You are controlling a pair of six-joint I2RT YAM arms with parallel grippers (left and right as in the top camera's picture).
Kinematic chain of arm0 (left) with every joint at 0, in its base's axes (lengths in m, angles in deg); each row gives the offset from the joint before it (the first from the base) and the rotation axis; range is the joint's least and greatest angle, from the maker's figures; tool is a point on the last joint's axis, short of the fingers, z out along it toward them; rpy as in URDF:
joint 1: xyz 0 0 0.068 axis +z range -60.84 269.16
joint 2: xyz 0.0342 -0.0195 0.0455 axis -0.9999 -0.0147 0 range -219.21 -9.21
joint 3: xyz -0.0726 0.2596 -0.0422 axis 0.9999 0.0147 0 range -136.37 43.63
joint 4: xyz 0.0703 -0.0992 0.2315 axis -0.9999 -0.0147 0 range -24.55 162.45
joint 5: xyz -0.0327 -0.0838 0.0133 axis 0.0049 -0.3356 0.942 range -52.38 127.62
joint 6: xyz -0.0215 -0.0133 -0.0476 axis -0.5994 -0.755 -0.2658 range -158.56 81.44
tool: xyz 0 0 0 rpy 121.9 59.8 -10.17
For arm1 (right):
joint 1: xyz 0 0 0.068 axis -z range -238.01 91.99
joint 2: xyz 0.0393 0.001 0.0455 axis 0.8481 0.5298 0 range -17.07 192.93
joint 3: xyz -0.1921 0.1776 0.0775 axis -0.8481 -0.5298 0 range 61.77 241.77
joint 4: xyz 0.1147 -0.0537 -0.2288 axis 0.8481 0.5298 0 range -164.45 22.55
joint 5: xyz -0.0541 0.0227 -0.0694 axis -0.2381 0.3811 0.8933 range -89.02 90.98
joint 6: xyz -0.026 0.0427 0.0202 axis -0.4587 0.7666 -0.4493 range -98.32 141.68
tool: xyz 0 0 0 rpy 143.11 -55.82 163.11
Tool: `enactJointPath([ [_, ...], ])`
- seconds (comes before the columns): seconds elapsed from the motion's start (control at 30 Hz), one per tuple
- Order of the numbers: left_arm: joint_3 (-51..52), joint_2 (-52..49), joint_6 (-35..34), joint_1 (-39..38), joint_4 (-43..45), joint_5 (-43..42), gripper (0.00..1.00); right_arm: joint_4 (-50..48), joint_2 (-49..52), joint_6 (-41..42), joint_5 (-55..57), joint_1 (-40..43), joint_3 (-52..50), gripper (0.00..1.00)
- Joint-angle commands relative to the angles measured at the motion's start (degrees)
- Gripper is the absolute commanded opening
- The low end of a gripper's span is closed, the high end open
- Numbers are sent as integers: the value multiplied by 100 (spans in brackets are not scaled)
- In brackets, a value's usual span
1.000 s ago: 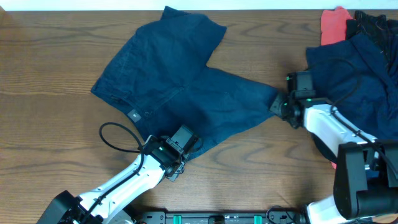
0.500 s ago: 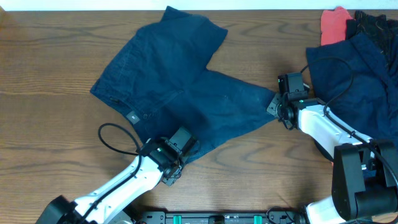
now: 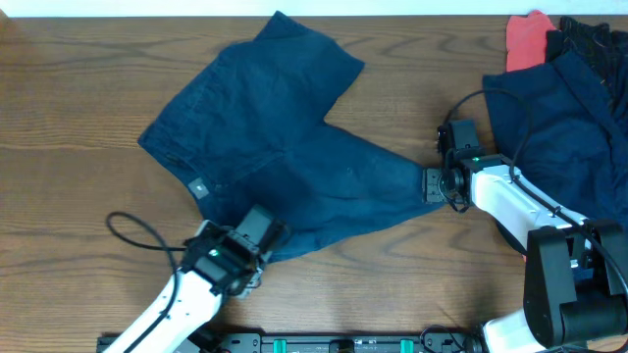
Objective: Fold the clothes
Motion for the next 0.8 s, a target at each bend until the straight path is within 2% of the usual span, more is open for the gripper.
enactJointPath([
  [0.0, 17, 140, 400, 400, -57, 656, 6, 20, -28, -1307, -101, -33, 26, 72],
  [0.13, 17, 125, 579, 883, -31, 686, 6, 57, -28, -1993, -254, -42, 39, 77],
  [0.27, 17, 125, 782, 1152, -33, 684, 6, 136, -28, -2444, -1185, -74, 39, 76],
  [0.63, 17, 122, 848, 1196, -37, 640, 6, 905, -28, -2282, -2811, -214, 39, 75],
  [0.77, 17, 122, 894, 1196, -37, 616, 6, 1071, -26, -2280, -2883, -214, 37, 75],
])
